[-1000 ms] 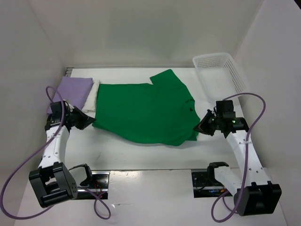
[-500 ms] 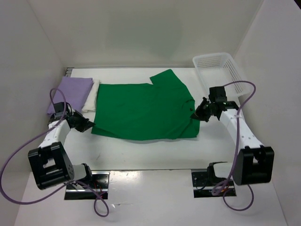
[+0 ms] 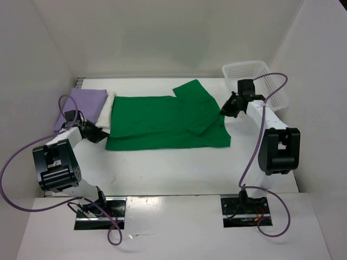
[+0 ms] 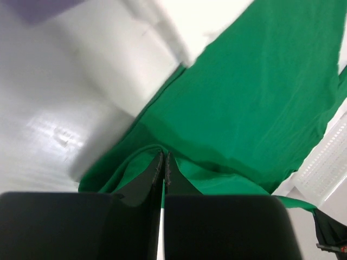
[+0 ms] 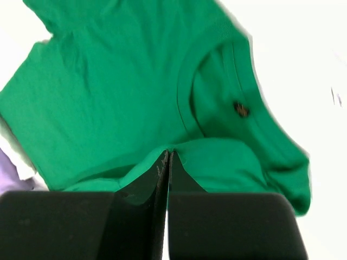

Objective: Fold and stack the t-shirts
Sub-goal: Grap the side of the flattened tshirt closest away from the robot with both arms, then fold the flattened tshirt in 1/3 of the way

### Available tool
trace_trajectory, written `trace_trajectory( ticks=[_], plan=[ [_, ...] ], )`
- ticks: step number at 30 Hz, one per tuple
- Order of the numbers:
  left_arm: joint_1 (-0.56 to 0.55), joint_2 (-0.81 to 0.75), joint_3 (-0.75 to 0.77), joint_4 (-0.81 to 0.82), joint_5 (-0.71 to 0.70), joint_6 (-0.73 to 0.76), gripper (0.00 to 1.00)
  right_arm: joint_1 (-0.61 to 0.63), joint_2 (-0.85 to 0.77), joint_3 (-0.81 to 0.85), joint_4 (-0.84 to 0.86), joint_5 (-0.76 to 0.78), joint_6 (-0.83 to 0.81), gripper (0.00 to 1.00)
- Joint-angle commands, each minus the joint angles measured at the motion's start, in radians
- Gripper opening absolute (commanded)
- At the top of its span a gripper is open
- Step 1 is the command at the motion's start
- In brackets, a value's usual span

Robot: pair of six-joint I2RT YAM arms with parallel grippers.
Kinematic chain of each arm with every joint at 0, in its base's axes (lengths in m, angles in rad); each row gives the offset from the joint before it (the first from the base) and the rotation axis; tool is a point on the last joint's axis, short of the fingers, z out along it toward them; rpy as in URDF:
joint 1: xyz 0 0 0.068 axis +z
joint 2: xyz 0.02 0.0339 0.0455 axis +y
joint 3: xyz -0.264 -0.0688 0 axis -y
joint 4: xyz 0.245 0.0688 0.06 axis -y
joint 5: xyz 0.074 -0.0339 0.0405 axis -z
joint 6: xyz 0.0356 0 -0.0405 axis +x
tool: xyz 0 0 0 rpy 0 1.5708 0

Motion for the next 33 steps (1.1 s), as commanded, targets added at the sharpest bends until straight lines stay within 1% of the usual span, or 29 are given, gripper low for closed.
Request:
trace_trajectory(
  ticks=[1,4,8,14,17,18,19,21,22,25,26,27,28,29,30,32,33],
  plan=[
    [-0.016,0.037,0.074,0.071,-0.002,-0.02,0.0,-0.005,0.057,0.097,0.058,0.036,-0.021,0.0],
    [-0.025,0.092,0.115,0.092,-0.002,-0.02,0.0,-0.005,0.108,0.149,0.058,0.059,-0.03,0.0],
    [-0.046,0.161,0.173,0.103,-0.011,-0.029,0.0,-0.015,0.129,0.158,0.049,0.081,-0.03,0.0],
    [-0.055,0.215,0.184,0.134,-0.042,-0.038,0.01,-0.015,0.16,0.149,0.061,0.099,-0.039,0.0],
    [-0.055,0.203,0.175,0.134,-0.071,-0.038,0.22,-0.015,0.16,0.149,0.089,0.099,-0.029,0.06],
    [-0.055,0.185,0.16,0.134,-0.071,-0.038,0.29,-0.015,0.16,0.169,0.089,0.089,-0.029,0.14],
    [-0.055,0.13,0.146,0.123,-0.082,-0.038,0.39,-0.015,0.16,0.169,0.075,0.089,-0.029,0.19],
    [-0.055,0.059,0.134,0.086,-0.105,-0.022,0.4,-0.015,0.128,0.178,0.055,0.089,-0.029,0.27],
    [-0.055,-0.02,0.12,0.069,-0.12,-0.011,0.4,-0.015,0.108,0.178,0.046,0.089,-0.039,0.33],
    [-0.065,-0.145,0.054,0.036,-0.102,0.0,0.4,-0.015,-0.016,0.059,0.058,0.116,-0.039,0.4],
    [-0.065,-0.159,-0.008,0.035,-0.084,0.0,0.4,-0.015,-0.079,-0.019,0.058,0.116,-0.03,0.37],
    [-0.065,-0.168,-0.041,0.035,-0.068,0.0,0.4,-0.015,-0.107,-0.062,0.07,0.1,-0.03,0.29],
    [-0.065,-0.168,-0.073,0.046,-0.042,0.0,0.4,-0.015,-0.13,-0.105,0.07,0.09,-0.006,0.11],
    [-0.065,-0.168,-0.099,0.046,-0.033,0.0,0.4,-0.015,-0.15,-0.188,0.07,0.08,-0.006,0.04],
    [-0.065,-0.168,-0.136,0.046,-0.033,0.0,0.4,-0.015,-0.18,-0.225,0.07,0.079,0.01,0.0],
    [-0.065,-0.168,-0.161,0.046,-0.002,-0.014,0.4,-0.015,-0.2,-0.311,0.06,0.107,0.021,0.0],
    [-0.065,-0.168,-0.173,0.061,-0.002,-0.031,0.42,-0.015,-0.216,-0.326,0.06,0.118,0.021,0.03]
  ],
)
